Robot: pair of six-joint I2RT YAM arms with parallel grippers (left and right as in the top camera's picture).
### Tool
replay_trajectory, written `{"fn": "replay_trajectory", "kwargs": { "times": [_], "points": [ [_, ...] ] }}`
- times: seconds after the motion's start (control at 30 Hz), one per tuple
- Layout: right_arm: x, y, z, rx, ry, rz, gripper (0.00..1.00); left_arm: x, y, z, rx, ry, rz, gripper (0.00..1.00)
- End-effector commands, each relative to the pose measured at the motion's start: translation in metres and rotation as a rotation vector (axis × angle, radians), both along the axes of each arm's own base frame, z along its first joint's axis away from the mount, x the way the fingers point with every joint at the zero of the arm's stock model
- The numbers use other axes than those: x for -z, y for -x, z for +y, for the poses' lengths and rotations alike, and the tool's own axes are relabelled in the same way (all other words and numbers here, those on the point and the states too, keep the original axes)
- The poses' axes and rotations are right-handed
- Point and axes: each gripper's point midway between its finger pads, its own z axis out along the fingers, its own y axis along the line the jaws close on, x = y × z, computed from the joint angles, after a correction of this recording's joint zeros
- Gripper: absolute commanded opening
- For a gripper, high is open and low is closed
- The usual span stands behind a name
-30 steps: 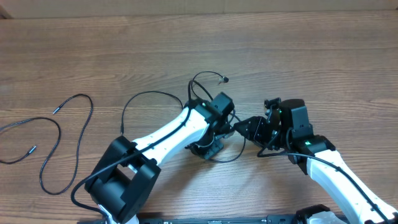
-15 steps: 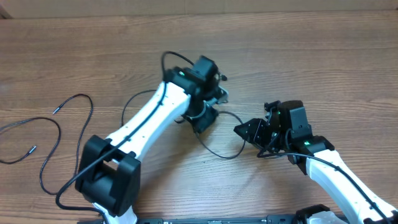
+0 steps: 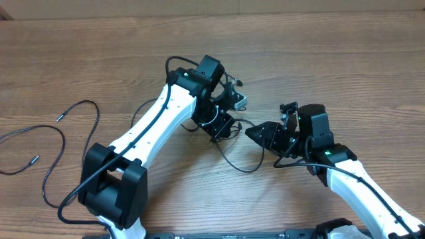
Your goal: Untangle cables
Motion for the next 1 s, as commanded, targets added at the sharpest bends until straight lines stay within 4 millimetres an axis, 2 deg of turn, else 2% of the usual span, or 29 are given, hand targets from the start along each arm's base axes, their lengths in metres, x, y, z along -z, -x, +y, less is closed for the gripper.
{"fn": "replay_trajectory", "kwargs": {
  "times": [0.0, 0.17, 0.3, 0.57, 0.97],
  "points": [
    [-0.006, 0.001, 0.005, -0.011, -0.028, 0.003, 0.47, -0.033, -0.003, -0.021, 0.051, 0.155, -0.035, 0.04],
    [-0.006, 0.001, 0.005, 0.02, -0.048, 0.041, 0.47, -0.046, 0.001, -0.033, 0.067, 0.246, -0.013, 0.04],
    [-0.008, -0.001, 0.006, 0.055, -0.075, 0.074, 0.43, -0.048, 0.003, -0.034, 0.073, 0.257, -0.006, 0.04],
    [-0.028, -0.003, 0.018, 0.005, -0.172, 0.038, 0.41, -0.045, 0.001, -0.032, 0.069, 0.238, -0.015, 0.04],
    [-0.03, -0.005, 0.018, 0.021, -0.181, 0.047, 0.42, -0.063, 0.012, -0.046, 0.112, 0.374, 0.035, 0.04]
  ]
}}
